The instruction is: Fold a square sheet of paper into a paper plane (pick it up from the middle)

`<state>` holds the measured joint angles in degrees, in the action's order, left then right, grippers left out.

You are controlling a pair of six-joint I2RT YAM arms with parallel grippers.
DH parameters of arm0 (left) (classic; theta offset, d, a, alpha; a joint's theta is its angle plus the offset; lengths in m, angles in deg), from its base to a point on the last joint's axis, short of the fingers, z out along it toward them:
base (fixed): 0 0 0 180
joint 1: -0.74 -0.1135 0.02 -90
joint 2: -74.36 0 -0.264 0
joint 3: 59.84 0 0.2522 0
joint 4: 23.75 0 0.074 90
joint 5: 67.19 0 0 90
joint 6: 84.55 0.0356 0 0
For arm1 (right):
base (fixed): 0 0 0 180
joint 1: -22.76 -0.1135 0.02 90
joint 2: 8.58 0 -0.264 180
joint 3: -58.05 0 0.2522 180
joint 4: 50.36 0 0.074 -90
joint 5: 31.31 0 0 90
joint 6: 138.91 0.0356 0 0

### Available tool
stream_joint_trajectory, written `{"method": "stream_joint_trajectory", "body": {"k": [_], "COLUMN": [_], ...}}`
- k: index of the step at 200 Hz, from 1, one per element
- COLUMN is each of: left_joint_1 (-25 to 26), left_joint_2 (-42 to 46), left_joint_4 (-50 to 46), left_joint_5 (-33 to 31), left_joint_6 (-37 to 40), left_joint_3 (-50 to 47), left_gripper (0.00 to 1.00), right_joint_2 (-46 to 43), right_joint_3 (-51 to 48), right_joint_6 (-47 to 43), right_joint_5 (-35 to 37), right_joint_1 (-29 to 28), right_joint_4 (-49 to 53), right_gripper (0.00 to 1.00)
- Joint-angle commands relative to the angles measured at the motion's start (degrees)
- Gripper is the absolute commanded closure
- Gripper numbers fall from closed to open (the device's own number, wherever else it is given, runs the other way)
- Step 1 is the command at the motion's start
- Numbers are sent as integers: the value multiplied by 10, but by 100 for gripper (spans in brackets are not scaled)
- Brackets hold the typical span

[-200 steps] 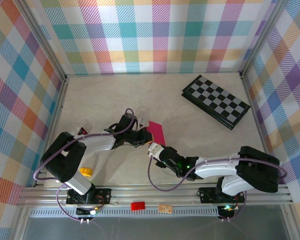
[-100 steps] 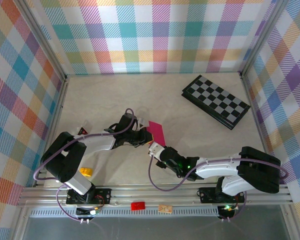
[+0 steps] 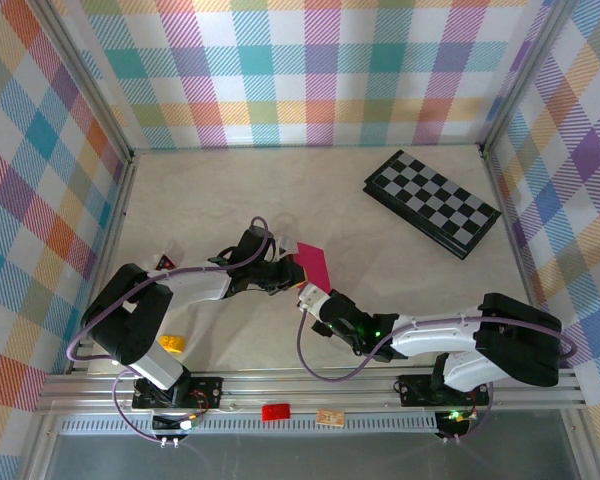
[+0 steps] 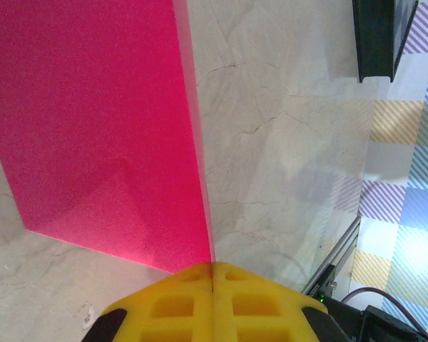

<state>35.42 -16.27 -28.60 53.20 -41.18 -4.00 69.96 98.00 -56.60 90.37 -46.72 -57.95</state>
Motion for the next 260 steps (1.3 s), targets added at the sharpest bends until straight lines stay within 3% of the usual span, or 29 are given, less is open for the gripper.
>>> {"method": "stream_joint_trajectory", "body": {"k": [1, 28, 47, 91, 139, 165, 202, 260], "left_joint_1": [-8, -10, -14, -16, -18, -22, -39, -40], "left_joint_2": [8, 28, 50, 107, 135, 134, 98, 2], "left_joint_4": [-21, -61, -106, -157, -159, -145, -106, -79], "left_joint_5": [-13, -48, -81, -154, -164, -133, -52, 12], "left_joint_6": [16, 41, 61, 77, 76, 70, 57, 50], "left_joint_3": [0, 6, 17, 8, -8, -8, 10, 48], "left_gripper": [91, 81, 63, 52, 54, 61, 76, 87], "right_joint_2": [-17, -19, -15, 16, 43, 54, 65, 63], "right_joint_3": [0, 6, 13, 57, 90, 97, 87, 68], "right_joint_6": [42, 121, 175, 293, 333, 340, 348, 359], "right_joint_5": [-32, -106, -161, -350, -449, -476, -483, -463], "right_joint_1": [-2, 26, 52, 134, 158, 158, 158, 158], "right_joint_4": [9, 36, 54, 97, 91, 80, 54, 35], "right_gripper": [92, 96, 96, 94, 94, 94, 94, 94]}}
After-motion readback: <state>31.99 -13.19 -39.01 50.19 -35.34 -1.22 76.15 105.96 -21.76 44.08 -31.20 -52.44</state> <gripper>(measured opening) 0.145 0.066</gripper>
